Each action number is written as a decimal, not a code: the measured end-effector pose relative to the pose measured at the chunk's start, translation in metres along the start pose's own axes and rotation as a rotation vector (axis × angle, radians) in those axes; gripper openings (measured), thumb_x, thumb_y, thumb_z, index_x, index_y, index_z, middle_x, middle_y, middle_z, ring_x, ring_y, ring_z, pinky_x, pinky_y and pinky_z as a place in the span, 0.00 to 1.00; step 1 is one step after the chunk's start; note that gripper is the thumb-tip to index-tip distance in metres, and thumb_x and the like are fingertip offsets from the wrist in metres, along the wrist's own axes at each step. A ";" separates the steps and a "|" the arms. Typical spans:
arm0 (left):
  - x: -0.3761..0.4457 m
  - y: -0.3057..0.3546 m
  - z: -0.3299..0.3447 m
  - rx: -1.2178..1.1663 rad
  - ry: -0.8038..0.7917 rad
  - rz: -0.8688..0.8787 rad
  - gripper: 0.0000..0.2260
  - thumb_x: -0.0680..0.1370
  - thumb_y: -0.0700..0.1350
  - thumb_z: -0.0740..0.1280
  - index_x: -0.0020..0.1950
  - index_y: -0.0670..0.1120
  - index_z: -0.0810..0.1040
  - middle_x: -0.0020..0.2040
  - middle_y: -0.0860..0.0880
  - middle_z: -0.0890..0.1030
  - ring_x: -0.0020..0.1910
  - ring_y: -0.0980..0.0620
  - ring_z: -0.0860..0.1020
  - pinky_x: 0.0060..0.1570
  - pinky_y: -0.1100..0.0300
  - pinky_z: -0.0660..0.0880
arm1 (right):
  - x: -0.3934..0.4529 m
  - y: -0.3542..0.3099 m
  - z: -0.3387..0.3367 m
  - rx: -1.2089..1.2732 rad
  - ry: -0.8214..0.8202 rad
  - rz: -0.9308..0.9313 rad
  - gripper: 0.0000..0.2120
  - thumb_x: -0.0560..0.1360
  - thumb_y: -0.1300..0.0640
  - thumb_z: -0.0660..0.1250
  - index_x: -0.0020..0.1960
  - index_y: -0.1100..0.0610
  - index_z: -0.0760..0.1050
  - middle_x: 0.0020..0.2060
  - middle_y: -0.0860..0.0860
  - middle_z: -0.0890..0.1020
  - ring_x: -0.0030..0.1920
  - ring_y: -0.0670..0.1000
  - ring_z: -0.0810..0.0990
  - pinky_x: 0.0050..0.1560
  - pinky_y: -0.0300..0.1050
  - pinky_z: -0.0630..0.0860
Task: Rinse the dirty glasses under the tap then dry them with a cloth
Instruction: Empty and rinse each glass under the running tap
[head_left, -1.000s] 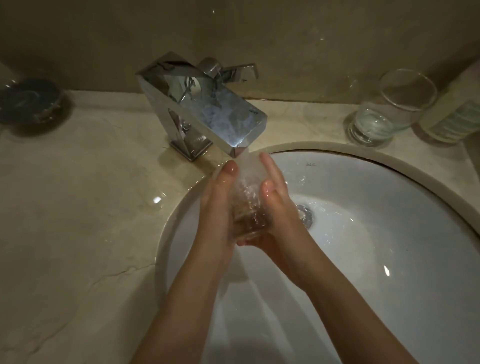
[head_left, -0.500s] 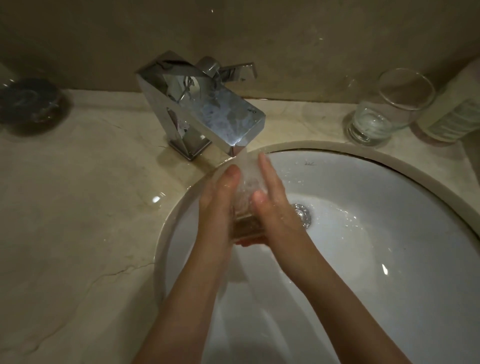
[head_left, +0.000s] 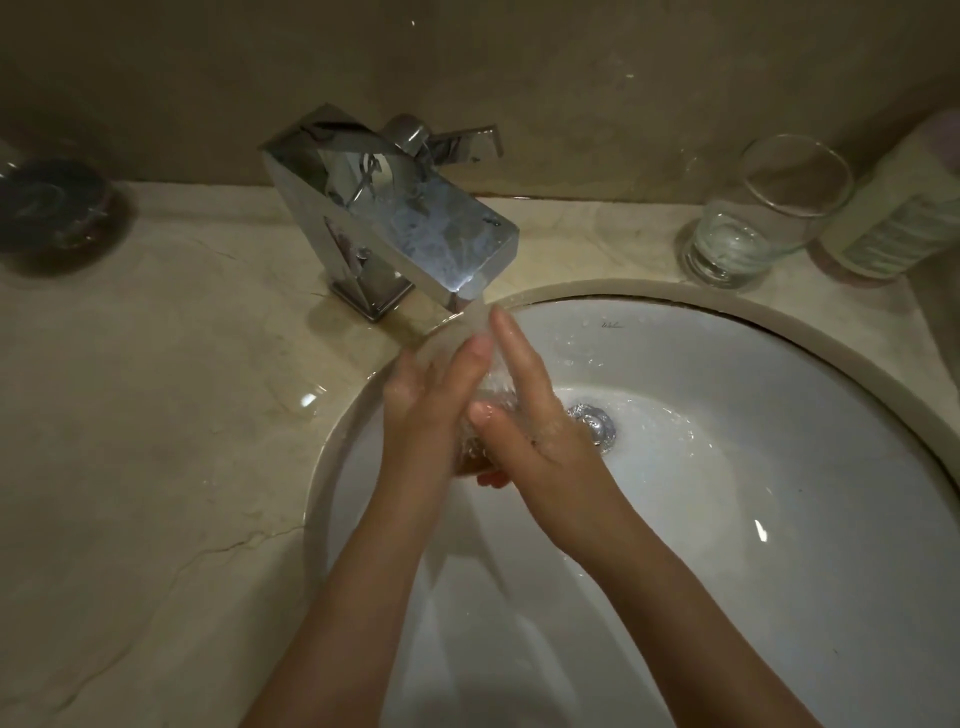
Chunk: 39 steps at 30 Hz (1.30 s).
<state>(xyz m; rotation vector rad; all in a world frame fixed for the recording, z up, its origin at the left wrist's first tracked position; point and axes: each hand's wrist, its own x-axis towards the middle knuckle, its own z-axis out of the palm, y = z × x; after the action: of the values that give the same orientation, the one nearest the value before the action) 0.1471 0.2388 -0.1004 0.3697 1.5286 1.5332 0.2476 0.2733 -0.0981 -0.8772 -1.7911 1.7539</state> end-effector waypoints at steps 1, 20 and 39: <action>0.002 -0.001 -0.001 0.033 0.021 0.023 0.28 0.65 0.56 0.76 0.63 0.48 0.78 0.48 0.44 0.84 0.37 0.47 0.84 0.26 0.56 0.75 | 0.000 -0.001 -0.001 -0.012 0.002 -0.009 0.27 0.76 0.44 0.60 0.62 0.16 0.52 0.40 0.41 0.83 0.41 0.46 0.83 0.40 0.39 0.77; -0.004 0.012 0.000 -0.113 -0.173 -0.204 0.30 0.69 0.67 0.64 0.54 0.42 0.80 0.35 0.42 0.83 0.26 0.48 0.78 0.20 0.64 0.68 | -0.002 -0.009 -0.002 0.371 -0.061 0.080 0.25 0.74 0.44 0.61 0.65 0.22 0.59 0.50 0.51 0.83 0.36 0.49 0.80 0.34 0.43 0.75; 0.001 0.005 0.001 0.042 0.004 -0.038 0.34 0.67 0.59 0.76 0.70 0.49 0.72 0.55 0.43 0.82 0.39 0.50 0.85 0.28 0.59 0.76 | -0.004 -0.005 -0.008 -0.034 -0.050 0.012 0.31 0.79 0.48 0.64 0.65 0.20 0.50 0.42 0.45 0.84 0.42 0.46 0.84 0.42 0.38 0.77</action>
<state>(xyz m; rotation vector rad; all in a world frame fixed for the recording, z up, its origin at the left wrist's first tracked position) 0.1454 0.2406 -0.0962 0.3592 1.5641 1.4751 0.2549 0.2759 -0.0922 -0.8668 -1.8557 1.7731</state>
